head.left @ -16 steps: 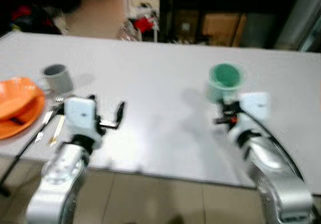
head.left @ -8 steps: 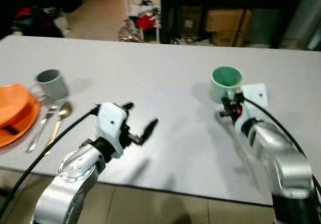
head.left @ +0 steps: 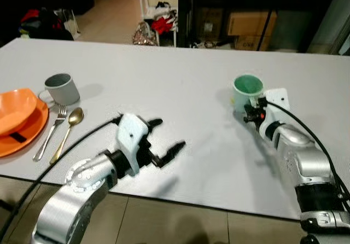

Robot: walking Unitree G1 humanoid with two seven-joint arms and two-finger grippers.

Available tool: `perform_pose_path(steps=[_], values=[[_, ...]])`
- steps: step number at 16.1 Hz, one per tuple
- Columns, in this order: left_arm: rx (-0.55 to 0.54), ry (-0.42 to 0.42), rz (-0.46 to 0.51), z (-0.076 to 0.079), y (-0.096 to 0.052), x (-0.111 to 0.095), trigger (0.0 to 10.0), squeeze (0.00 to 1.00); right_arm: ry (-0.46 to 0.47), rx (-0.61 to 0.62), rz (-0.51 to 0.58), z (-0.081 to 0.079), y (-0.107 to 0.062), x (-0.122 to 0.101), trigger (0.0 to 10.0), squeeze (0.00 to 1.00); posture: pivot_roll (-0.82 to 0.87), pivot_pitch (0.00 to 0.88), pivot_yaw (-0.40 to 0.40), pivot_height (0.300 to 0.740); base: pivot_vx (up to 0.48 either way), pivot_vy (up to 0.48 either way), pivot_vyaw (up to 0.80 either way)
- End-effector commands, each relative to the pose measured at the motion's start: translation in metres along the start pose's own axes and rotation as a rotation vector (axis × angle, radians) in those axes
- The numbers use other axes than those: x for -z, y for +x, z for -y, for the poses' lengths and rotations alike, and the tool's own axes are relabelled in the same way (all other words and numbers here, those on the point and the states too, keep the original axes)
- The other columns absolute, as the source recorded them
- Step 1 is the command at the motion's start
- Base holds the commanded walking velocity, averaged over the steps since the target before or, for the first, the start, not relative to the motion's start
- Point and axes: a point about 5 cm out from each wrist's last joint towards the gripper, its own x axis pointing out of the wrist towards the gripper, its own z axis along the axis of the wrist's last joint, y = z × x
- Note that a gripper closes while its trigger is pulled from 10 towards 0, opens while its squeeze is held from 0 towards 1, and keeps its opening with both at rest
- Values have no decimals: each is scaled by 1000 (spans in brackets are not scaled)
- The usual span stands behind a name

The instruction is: Setting the table

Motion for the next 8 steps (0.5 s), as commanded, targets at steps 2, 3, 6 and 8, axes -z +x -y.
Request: perform_pose_path(steps=[2,3,6,8], values=[[28,1,-7,3,-3,-2,10000,0,21,34,3,9,6,2,10000,0,46,0,40,740,0,0,0],[30,0,-7,3,-3,-2,10000,0,33,33,2,9,7,3,10000,0,47,0,41,740,0,0,0],[36,-2,-6,3,-3,-3,10000,0,76,8,16,8,8,1,10000,745,41,0,40,740,0,0,0],[41,-3,-3,3,-3,-4,10000,0,93,10,32,10,6,-4,10000,1000,39,0,39,740,0,0,0]])
